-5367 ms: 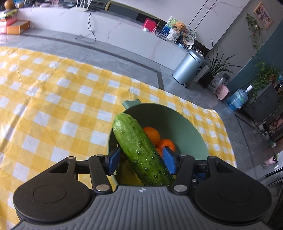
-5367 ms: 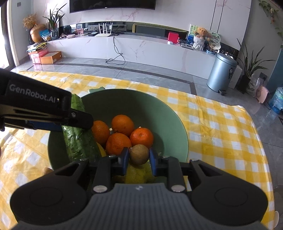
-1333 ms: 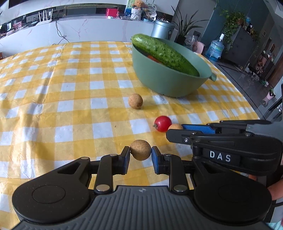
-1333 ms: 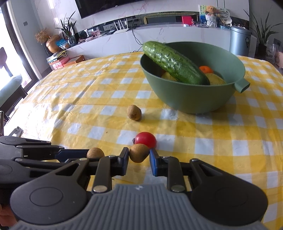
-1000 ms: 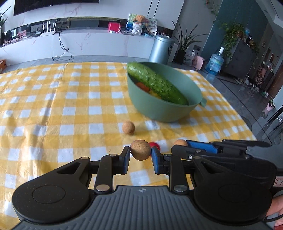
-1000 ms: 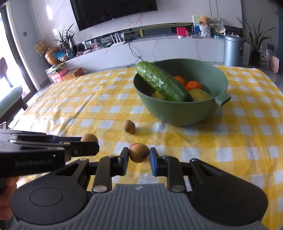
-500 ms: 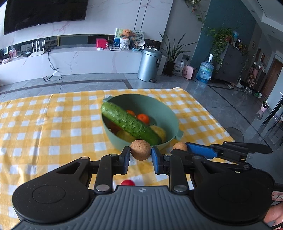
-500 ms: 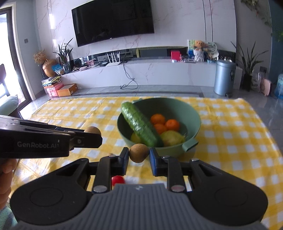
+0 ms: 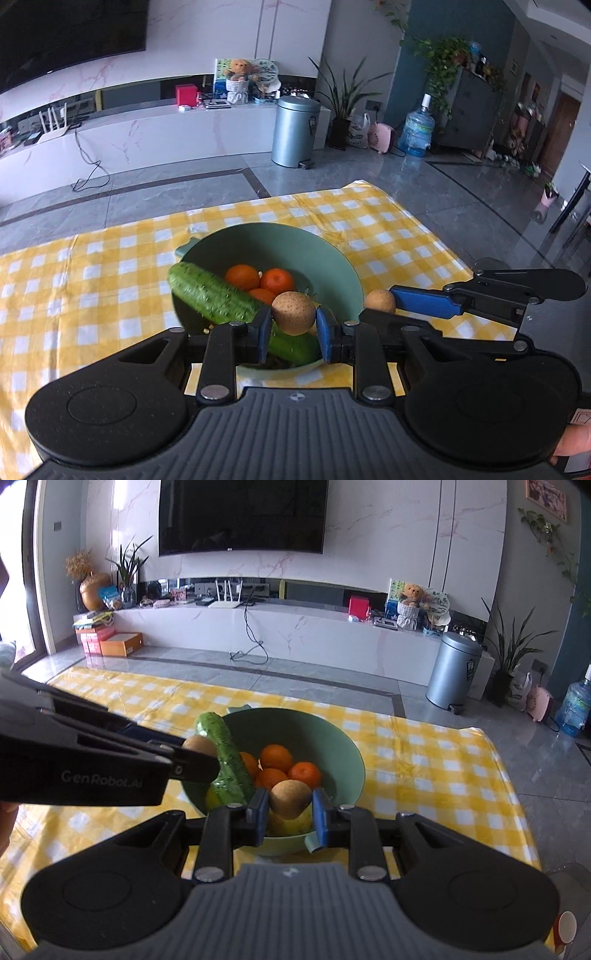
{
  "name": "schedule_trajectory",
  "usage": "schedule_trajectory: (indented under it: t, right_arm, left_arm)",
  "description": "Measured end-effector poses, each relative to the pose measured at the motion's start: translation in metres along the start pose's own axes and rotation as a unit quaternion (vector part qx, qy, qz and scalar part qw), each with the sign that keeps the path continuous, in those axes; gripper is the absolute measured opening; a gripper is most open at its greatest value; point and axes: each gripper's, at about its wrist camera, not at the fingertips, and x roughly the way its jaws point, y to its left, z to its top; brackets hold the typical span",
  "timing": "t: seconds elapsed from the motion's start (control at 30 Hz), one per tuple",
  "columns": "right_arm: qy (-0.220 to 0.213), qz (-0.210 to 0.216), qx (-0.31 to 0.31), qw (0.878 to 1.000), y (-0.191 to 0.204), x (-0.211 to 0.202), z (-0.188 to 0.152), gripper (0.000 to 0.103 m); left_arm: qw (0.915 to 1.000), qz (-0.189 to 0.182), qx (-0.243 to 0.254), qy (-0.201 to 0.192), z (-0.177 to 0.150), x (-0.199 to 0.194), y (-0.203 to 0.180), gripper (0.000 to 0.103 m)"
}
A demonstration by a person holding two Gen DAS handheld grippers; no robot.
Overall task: Organize fruits
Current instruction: 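Carry both held kiwis up over the green colander, then lower both kiwis into the colander and open both tools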
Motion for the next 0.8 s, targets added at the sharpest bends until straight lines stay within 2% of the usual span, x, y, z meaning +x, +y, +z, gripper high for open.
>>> schedule_trajectory:
  t: [0.43, 0.8]
  right_arm:
    - [0.039, -0.012, -0.035, 0.999, -0.007, 0.063, 0.009, 0.021]
    - [0.065, -0.016, -0.037, 0.997, -0.011, 0.089, 0.006, 0.021]
  left_arm:
    - [0.9986, 0.014, 0.028, 0.043, 0.013, 0.056, 0.004, 0.029]
    - [0.9978, 0.010, 0.052, 0.041, 0.019, 0.079, 0.000, 0.029]
